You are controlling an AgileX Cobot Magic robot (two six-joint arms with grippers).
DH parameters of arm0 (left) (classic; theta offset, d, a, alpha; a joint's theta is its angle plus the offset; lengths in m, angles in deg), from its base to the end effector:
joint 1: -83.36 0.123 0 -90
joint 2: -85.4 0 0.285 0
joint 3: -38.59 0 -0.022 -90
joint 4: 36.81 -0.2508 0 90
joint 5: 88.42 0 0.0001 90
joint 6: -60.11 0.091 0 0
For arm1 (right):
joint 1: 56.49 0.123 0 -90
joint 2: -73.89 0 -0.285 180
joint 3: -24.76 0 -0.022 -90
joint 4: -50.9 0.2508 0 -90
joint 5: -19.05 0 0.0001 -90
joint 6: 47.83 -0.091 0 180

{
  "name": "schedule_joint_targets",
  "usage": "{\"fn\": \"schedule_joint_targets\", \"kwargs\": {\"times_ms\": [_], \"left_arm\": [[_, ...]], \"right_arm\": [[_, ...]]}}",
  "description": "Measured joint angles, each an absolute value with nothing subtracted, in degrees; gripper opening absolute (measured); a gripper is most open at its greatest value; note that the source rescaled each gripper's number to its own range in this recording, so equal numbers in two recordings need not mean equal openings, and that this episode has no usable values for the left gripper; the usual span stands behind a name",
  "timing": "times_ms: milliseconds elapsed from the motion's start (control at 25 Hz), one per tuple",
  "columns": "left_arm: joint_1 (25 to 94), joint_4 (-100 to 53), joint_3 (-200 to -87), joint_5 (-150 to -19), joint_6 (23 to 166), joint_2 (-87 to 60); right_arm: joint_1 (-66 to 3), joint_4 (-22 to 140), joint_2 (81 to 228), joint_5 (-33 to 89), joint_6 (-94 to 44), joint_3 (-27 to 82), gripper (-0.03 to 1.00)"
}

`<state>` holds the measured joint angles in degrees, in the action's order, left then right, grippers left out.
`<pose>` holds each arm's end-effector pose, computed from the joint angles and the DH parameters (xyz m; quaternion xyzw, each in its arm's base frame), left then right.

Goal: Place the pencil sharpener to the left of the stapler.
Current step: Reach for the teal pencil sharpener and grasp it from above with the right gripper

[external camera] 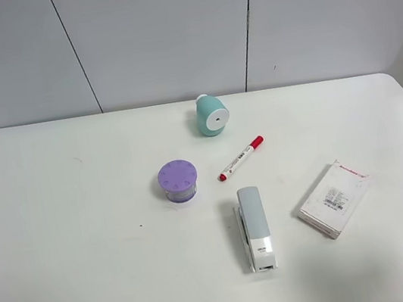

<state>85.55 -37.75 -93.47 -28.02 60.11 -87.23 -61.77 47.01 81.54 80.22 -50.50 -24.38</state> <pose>-0.0071 0.0010 0.2808 -0.0165 0.8465 0.0184 0.5318 -0.0049 -0.0050 0.2741 0.0607 0.8543 -0.0456 0.5141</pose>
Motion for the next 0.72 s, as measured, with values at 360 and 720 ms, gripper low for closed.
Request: {"fn": "schedule_joint_targets", "kwargs": {"times_ms": [360,720], "left_arm": [[85.55,-37.75,-93.47,-28.02,60.11,-87.23],[85.55,-37.75,-93.47,-28.02,60.11,-87.23]], "right_arm": [[-61.77,47.01,81.54,80.22,-50.5,-24.38,1.0],[-61.77,47.01,81.54,80.22,-50.5,-24.38,1.0]]}}
